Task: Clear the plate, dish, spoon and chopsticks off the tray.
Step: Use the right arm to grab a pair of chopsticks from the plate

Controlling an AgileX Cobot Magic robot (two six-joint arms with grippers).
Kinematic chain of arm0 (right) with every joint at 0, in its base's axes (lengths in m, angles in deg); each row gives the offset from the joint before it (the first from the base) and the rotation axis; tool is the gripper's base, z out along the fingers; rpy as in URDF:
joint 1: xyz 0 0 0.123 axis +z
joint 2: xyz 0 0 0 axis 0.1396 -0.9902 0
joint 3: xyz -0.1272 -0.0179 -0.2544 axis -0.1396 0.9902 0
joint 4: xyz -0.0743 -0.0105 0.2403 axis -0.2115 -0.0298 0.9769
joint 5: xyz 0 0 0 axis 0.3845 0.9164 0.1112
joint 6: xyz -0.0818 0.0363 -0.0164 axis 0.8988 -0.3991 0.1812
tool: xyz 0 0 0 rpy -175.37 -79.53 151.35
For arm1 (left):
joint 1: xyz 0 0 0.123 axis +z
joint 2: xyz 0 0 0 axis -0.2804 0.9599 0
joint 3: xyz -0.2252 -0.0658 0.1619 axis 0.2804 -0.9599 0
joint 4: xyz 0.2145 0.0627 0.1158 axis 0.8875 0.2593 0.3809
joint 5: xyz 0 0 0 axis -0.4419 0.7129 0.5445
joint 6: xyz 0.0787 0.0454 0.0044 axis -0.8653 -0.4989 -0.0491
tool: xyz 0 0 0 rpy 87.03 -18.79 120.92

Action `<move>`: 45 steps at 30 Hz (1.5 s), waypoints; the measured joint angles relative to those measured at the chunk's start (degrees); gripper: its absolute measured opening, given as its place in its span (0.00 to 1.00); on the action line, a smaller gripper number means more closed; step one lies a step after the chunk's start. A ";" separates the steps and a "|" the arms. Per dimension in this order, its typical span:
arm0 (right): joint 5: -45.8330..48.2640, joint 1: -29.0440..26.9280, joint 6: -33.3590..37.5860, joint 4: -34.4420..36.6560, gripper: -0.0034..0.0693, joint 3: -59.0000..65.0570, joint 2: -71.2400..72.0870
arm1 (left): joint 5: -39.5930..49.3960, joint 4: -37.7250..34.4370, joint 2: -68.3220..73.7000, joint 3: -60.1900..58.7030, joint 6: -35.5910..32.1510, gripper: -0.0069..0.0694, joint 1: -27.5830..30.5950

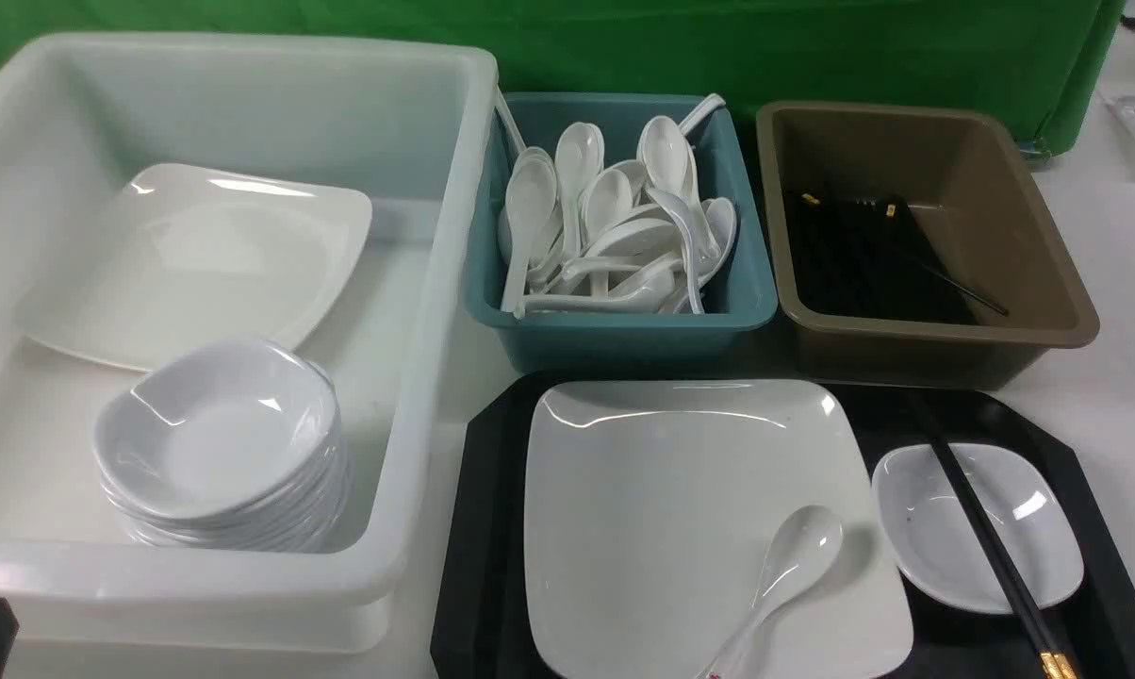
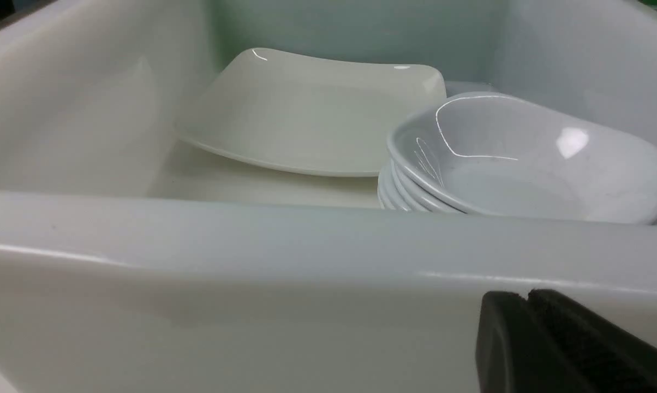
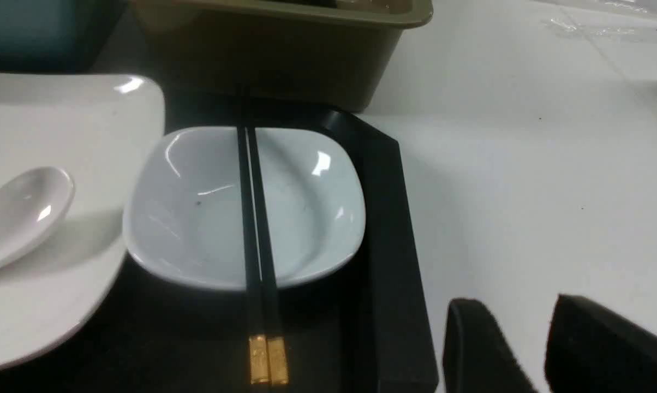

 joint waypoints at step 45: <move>0.00 0.00 0.00 0.00 0.38 0.00 0.00 | 13.85 -29.13 15.19 23.18 -7.14 0.11 -1.15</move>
